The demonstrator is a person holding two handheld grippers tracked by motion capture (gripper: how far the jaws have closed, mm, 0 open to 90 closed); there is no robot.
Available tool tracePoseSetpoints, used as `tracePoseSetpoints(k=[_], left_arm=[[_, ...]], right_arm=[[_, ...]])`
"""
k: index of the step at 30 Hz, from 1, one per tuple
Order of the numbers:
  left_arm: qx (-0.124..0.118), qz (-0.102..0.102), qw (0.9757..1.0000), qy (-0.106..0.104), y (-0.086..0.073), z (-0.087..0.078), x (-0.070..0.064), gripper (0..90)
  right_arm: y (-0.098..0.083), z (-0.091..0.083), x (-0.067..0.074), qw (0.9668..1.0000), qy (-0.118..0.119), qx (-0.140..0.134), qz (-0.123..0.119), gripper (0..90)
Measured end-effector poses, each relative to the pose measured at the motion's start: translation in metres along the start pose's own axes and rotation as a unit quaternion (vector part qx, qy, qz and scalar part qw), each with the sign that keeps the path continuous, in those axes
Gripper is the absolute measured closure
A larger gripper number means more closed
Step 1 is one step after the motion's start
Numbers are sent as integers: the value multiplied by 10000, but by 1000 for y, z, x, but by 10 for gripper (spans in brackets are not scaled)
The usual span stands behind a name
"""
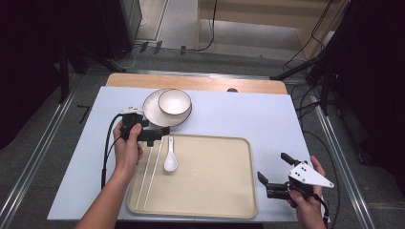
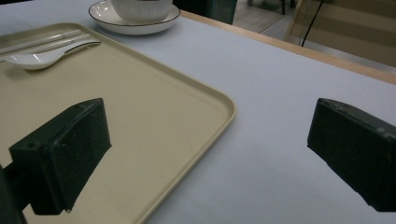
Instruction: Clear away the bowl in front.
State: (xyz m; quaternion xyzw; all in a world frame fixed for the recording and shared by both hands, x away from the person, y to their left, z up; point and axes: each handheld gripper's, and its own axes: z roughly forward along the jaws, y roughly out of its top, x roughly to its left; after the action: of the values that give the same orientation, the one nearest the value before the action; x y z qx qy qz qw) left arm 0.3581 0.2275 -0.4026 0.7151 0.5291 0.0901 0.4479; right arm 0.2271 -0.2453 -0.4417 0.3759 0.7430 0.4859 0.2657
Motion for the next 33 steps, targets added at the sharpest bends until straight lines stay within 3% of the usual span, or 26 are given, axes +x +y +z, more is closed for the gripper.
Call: tracePoseSetpoints(k=[6, 21, 33], left_arm=[[-41, -36, 9999, 105, 13, 2, 8, 0], [-69, -160, 9998, 128, 37, 10, 27, 0], [-59, -187, 9997, 130, 51, 21, 31, 0]], right_arm=[[-1, 0, -1, 10000, -3, -7, -1, 0], [-1, -1, -1, 10000, -18, 22, 23, 0], [-2, -1, -3, 10000, -21, 7, 16, 0]])
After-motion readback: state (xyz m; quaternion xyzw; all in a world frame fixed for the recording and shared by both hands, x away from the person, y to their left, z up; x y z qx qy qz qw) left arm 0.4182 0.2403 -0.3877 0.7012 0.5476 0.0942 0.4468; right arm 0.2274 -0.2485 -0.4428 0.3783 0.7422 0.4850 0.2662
